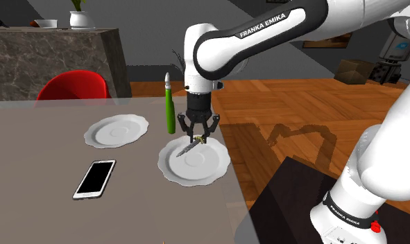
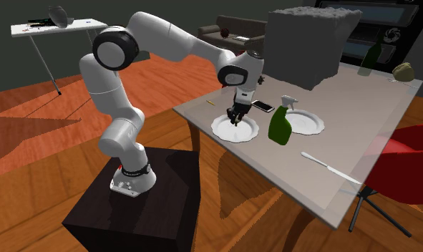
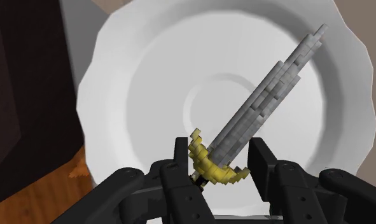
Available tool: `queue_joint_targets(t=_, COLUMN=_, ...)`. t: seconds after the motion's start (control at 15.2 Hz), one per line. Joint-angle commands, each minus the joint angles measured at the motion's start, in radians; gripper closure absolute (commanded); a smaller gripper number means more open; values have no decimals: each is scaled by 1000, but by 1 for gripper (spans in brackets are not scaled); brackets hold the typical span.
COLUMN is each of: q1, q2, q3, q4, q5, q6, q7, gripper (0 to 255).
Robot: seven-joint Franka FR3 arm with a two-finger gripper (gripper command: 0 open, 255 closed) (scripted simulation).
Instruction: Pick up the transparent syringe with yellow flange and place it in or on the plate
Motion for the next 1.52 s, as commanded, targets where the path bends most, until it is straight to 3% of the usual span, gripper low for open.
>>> queue_joint_targets(t=0.0, q1=-1, q2=8, q3=0, q4=-20, q5=0, q6=27, q7=-6, gripper=255)
queue_joint_targets(t=0.53, q1=3, q2=58, q3=5, q4=-78, q5=-4, q6=134, q7=-15, gripper=255)
queue_joint_targets(t=0.99, q1=3, q2=58, q3=5, q4=-78, q5=-4, q6=134, q7=-15, gripper=255)
queue_joint_targets(t=1.06, q1=3, q2=58, q3=5, q4=-78, q5=-4, q6=134, q7=-15, gripper=0)
queue_joint_targets(t=1.39, q1=3, q2=58, q3=5, q4=-78, q5=-4, q6=134, q7=-15, gripper=0)
queue_joint_targets(t=1.45, q1=0, q2=44, q3=1, q4=-59, q5=-4, q6=100, q7=-16, gripper=0)
